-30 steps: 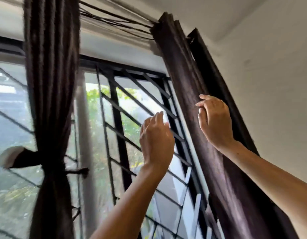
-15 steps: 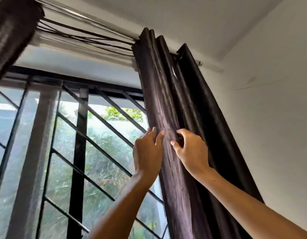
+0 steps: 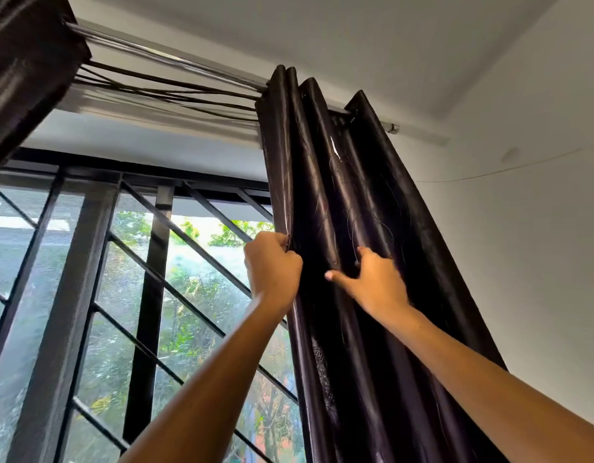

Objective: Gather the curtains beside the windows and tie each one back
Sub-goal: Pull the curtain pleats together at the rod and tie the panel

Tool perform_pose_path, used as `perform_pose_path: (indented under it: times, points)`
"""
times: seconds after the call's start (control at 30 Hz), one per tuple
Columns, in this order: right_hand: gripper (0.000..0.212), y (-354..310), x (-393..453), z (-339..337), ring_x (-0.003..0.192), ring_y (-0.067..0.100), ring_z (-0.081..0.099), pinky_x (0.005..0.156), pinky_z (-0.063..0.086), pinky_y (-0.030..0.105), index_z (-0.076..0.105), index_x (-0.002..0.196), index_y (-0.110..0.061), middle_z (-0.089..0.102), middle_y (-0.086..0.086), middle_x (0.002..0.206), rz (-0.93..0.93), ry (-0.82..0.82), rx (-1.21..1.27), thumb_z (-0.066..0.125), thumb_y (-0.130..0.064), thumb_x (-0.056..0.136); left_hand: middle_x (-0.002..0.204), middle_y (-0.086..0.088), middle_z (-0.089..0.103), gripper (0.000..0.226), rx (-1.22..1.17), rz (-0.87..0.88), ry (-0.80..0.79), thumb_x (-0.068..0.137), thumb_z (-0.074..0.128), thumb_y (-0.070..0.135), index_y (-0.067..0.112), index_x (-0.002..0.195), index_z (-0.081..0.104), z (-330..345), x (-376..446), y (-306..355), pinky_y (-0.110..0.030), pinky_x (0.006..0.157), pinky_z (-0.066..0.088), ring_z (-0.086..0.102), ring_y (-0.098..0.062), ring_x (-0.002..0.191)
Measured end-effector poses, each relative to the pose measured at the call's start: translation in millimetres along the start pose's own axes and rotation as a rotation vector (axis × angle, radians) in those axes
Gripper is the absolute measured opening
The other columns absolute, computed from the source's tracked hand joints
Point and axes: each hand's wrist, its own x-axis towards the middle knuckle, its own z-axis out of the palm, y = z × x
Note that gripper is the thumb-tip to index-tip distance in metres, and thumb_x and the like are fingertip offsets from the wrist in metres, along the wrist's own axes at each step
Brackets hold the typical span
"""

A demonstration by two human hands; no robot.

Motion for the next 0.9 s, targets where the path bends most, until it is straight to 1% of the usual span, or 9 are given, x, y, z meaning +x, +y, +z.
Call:
perform_pose_path:
  times: [0.1, 0.17, 0.27, 0.37, 0.43, 0.57, 0.7, 0.8, 0.9]
  points:
    - [0.03, 2, 5, 7, 0.099, 0.026, 0.066, 0.085, 0.053, 0.039, 0.064, 0.109, -0.01, 0.07, 0.007, 0.099, 0.008, -0.015, 0.104, 0.073, -0.013, 0.081, 0.062, -0.005, 0.053, 0.024, 0.006, 0.012, -0.007, 0.067, 0.056, -0.009, 0.014, 0.064, 0.059, -3, 1, -2, -0.032, 0.061, 0.048, 0.051, -0.022, 0.057]
    - [0.031, 0, 6, 6, 0.095, 0.022, 0.067, 0.083, 0.055, 0.038, 0.068, 0.109, -0.015, 0.072, 0.003, 0.096, -0.008, 0.042, 0.116, 0.069, -0.003, 0.08, 0.062, -0.01, 0.063, 0.015, -0.001, 0.014, -0.037, 0.065, 0.056, -0.006, 0.004, 0.067, 0.067, -3, 3, -3, -0.04, 0.062, 0.055, 0.062, -0.028, 0.058]
    - [0.035, -11, 1, -3, 0.089, 0.019, 0.068, 0.077, 0.056, 0.037, 0.069, 0.11, -0.025, 0.072, -0.003, 0.092, -0.093, 0.066, 0.1, 0.063, -0.005, 0.082, 0.067, -0.014, 0.068, 0.01, -0.015, 0.043, -0.05, 0.067, 0.062, 0.007, 0.0, 0.069, 0.068, -4, 2, 9, -0.042, 0.069, 0.057, 0.069, -0.029, 0.071]
    - [0.024, -24, -9, -8, 0.073, 0.025, 0.061, 0.062, 0.05, 0.035, 0.067, 0.088, -0.02, 0.064, -0.004, 0.071, -0.257, 0.033, 0.014, 0.053, -0.002, 0.08, 0.068, -0.009, 0.062, 0.023, -0.077, 0.046, -0.067, 0.08, 0.071, 0.012, 0.015, 0.059, 0.06, 0, 5, 21, -0.038, 0.071, 0.057, 0.061, -0.021, 0.065]
    - [0.025, -32, -14, -11, 0.067, 0.029, 0.051, 0.057, 0.038, 0.034, 0.06, 0.079, -0.017, 0.05, -0.002, 0.063, -0.325, -0.006, -0.075, 0.047, 0.004, 0.078, 0.063, -0.012, 0.061, 0.025, -0.128, 0.039, -0.05, 0.078, 0.075, 0.017, 0.006, 0.06, 0.062, 4, 7, 27, -0.033, 0.064, 0.054, 0.057, -0.022, 0.056]
    - [0.024, -33, -15, -23, 0.049, 0.018, 0.033, 0.052, 0.026, 0.032, 0.051, 0.062, -0.01, 0.039, 0.001, 0.051, -0.302, -0.135, 0.066, 0.047, -0.004, 0.084, 0.067, -0.007, 0.058, 0.022, -0.048, 0.014, -0.047, 0.071, 0.076, 0.004, 0.016, 0.063, 0.059, 8, 13, 29, -0.036, 0.066, 0.053, 0.059, -0.021, 0.065]
    - [0.024, -10, 2, -28, 0.063, 0.015, 0.058, 0.057, 0.045, 0.031, 0.067, 0.109, -0.015, 0.067, 0.0, 0.075, -0.1, 0.136, 0.12, 0.052, -0.024, 0.093, 0.077, -0.012, 0.069, 0.014, -0.068, -0.005, -0.027, 0.071, 0.07, -0.005, 0.0, 0.084, 0.073, 7, 18, 23, -0.031, 0.071, 0.055, 0.068, -0.026, 0.077]
    - [0.061, 3, 16, -24, 0.106, 0.027, 0.061, 0.086, 0.052, 0.039, 0.043, 0.136, -0.01, 0.062, 0.009, 0.12, 0.03, 0.06, 0.005, 0.066, -0.037, 0.087, 0.085, -0.016, 0.072, 0.02, -0.096, -0.012, -0.027, 0.073, 0.07, -0.006, -0.001, 0.092, 0.073, 5, 17, 21, -0.034, 0.072, 0.057, 0.068, -0.025, 0.077]
    - [0.069, 6, 25, -15, 0.113, 0.031, 0.058, 0.091, 0.05, 0.041, 0.037, 0.137, -0.007, 0.059, 0.012, 0.124, 0.083, -0.019, -0.046, 0.073, -0.029, 0.082, 0.086, -0.016, 0.072, 0.022, -0.109, -0.019, -0.01, 0.073, 0.071, -0.005, 0.0, 0.094, 0.072, 6, 17, 21, -0.038, 0.072, 0.059, 0.069, -0.024, 0.077]
